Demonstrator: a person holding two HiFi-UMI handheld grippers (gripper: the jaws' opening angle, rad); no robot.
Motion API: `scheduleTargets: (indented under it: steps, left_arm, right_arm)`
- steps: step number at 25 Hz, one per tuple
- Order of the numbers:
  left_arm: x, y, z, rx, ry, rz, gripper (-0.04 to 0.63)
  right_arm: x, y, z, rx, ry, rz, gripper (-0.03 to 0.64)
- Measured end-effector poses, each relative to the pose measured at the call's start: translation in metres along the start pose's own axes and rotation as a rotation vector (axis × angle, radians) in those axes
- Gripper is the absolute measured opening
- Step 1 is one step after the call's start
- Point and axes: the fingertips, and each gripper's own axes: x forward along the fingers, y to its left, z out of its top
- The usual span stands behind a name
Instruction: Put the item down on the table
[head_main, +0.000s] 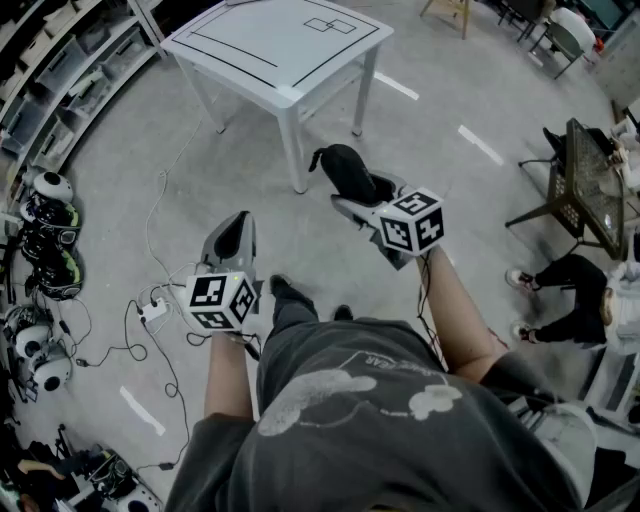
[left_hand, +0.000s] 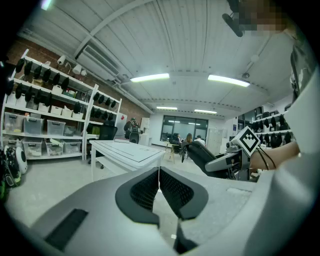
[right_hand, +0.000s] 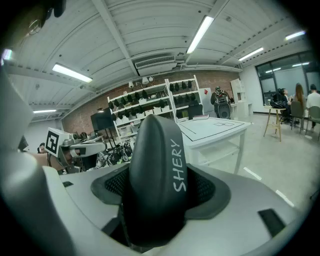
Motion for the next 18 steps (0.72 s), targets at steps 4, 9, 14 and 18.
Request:
scheduleTargets:
  steps: [4,9,14,18]
  left_arm:
    - [0.002,0.000,0.002,0.002,0.001,-0.005,0.006]
    - [0.005,0.004,0.000,-0.001,0.002,-0.006,0.006]
    - [0.013,0.026,-0.009,-0.017,0.023,-0.010,0.006]
    - [0.023,0.065,-0.012,-0.031,0.045,-0.015,0.006]
  right_arm:
    - [0.002,0.001,0.002,-0.001,0.003,0.002,0.324]
    - [0.008,0.001,0.002,0.010,0.000,0.013,0.324]
    - [0.035,-0.006,0.003,0.025,0.012,0.006,0.324]
    - [0.070,-0.012,0.011,0.057,0.019,-0.021,0.325]
